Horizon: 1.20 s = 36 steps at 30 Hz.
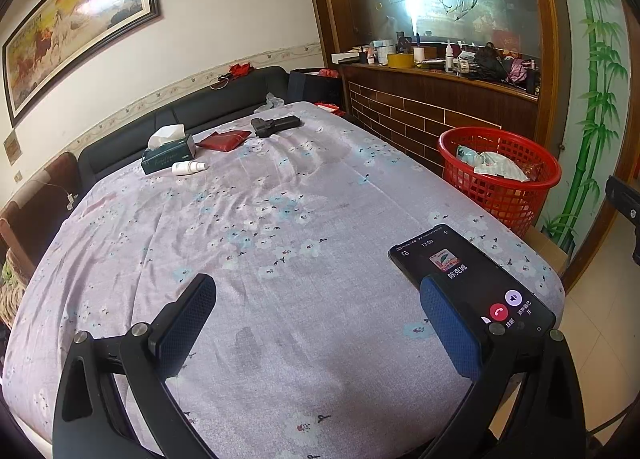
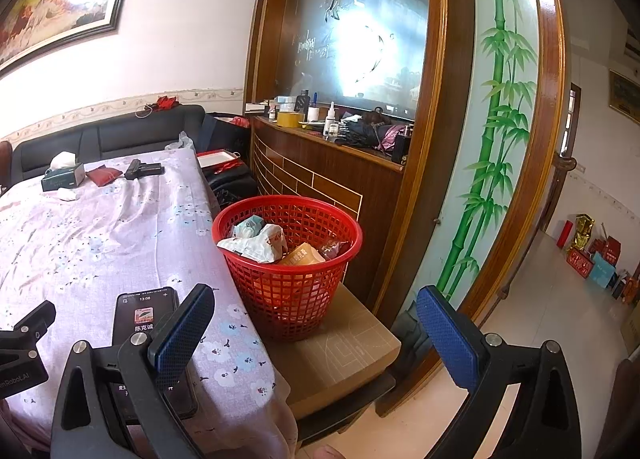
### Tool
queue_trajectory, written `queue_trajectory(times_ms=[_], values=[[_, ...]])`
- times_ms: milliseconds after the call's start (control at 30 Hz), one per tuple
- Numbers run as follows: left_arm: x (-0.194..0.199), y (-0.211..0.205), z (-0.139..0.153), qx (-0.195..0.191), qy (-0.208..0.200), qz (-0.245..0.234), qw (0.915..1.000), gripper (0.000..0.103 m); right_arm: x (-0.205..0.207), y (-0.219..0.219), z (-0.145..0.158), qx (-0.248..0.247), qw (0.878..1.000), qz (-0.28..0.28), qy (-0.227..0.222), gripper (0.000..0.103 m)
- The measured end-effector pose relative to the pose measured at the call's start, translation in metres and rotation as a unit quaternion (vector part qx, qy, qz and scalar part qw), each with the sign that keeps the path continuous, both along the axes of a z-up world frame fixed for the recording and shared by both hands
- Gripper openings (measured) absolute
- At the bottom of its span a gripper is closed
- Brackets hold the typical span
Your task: Collect trash
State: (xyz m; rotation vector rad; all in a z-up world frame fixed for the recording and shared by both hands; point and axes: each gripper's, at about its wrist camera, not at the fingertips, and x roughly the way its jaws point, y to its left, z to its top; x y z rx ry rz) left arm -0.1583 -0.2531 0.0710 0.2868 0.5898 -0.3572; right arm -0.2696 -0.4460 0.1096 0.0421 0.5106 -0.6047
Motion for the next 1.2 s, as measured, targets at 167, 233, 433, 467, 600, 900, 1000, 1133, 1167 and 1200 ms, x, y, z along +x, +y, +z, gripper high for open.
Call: queue_trajectory(times_ms=[167,233,433,467,600,900,1000,1133,1167,1200], values=[[0.0002,0.0002,-0.0004,-0.001,-0.001,0.001,1.0000,0.101,0.0004,-0.0001,-0.0002,0.001,1.000,0.002,0.001,0.102],[0.0002,0.0002,-0.0013,-0.001,0.000,0.001,1.0000,0.101,-0.0001,-0.0004,0.0001,0.001,1.000,0.002,0.001,0.102],[0.0003,0.0005,-0.0008,-0.001,-0.001,0.001,1.0000,0.101,0.0004,0.0000,0.0001,0.002,1.000,0.003,0.003,0.102],[0.0004,0.0004,-0.0010,-0.001,0.000,0.001,1.0000,0.101,0.0001,0.0002,-0.0001,0.002,1.000,0.003,0.004,0.102],[0.0003,0.0006,-0.0008,0.000,0.000,0.001,1.0000,0.101,0.0012,0.0007,0.0005,0.002,1.000,0.003,0.004,0.102],[0.0009,0.0015,-0.0013,0.000,0.000,0.002,1.0000,0.101,0.0028,0.0023,0.0006,0.002,1.000,0.004,0.005,0.102],[0.0011,0.0016,-0.0016,0.000,0.000,0.002,1.0000,0.101,0.0029,0.0021,0.0008,0.003,1.000,0.005,0.005,0.102],[0.0012,0.0020,-0.0016,-0.001,0.001,0.002,1.0000,0.101,0.0042,0.0031,0.0004,0.002,1.000,0.006,0.005,0.102],[0.0013,0.0019,-0.0016,-0.001,0.001,0.002,1.0000,0.101,0.0046,0.0035,0.0003,0.002,1.000,0.006,0.006,0.102],[0.0012,0.0019,-0.0015,-0.001,0.001,0.002,1.0000,0.101,0.0047,0.0039,0.0001,0.002,1.000,0.006,0.006,0.102]])
